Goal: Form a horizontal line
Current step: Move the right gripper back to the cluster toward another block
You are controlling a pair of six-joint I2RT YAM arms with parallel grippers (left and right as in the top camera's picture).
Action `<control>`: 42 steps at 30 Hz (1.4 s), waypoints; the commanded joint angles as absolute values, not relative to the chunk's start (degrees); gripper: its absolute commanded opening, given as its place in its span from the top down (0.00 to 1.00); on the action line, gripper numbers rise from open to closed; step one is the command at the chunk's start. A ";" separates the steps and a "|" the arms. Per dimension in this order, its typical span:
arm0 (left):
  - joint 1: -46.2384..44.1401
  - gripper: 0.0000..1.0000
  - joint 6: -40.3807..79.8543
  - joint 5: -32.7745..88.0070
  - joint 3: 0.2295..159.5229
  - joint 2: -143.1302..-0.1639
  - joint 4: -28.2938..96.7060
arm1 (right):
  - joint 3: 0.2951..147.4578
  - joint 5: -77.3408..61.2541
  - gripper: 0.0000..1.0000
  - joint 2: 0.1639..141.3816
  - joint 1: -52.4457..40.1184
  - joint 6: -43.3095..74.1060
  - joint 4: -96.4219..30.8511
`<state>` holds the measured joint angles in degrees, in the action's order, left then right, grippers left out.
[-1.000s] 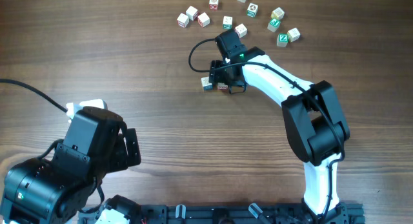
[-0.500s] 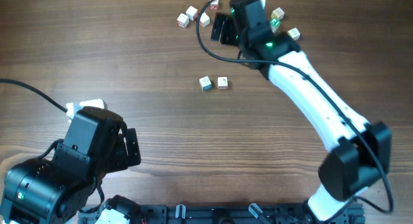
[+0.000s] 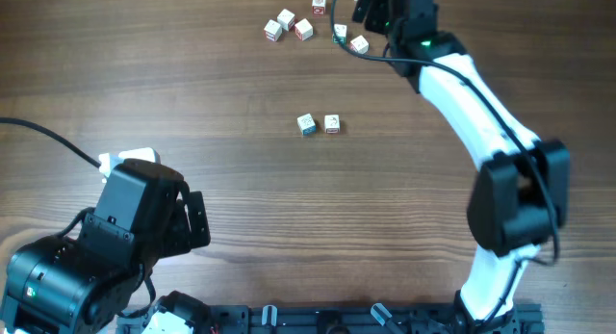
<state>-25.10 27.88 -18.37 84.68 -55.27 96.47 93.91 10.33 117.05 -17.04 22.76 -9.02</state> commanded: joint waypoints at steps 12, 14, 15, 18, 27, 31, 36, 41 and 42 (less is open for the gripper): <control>-25.12 0.00 27.42 -18.50 84.44 -55.18 96.49 | 94.50 -0.16 0.01 138.58 -16.32 8.95 8.14; -25.12 0.00 27.40 -18.50 84.44 -55.18 96.49 | 94.50 -0.16 0.01 139.74 -16.32 8.97 8.32; -25.12 0.00 27.40 -18.50 84.44 -55.18 96.49 | 94.50 -0.16 0.01 140.35 -16.32 8.99 8.27; -25.12 0.00 27.42 -18.50 84.44 -55.18 96.49 | 94.50 -0.19 0.01 141.80 -16.32 8.93 8.56; -25.12 0.00 27.40 -18.50 84.44 -55.18 96.49 | 94.50 -3.53 0.21 142.32 -16.25 9.02 10.96; -25.12 0.00 27.40 -18.50 84.44 -55.18 96.49 | 94.50 -3.55 0.27 142.30 -16.25 9.19 11.11; -25.12 0.00 27.42 -18.50 84.44 -55.18 96.49 | 94.52 -3.55 0.31 142.26 -16.14 12.45 11.14; -25.12 0.00 27.42 -18.50 84.44 -55.18 96.49 | 94.52 -4.43 0.33 142.02 -16.14 12.40 11.11; -25.12 0.00 27.42 -18.50 84.44 -55.18 96.49 | 94.52 -4.60 0.35 141.91 -16.14 12.40 11.11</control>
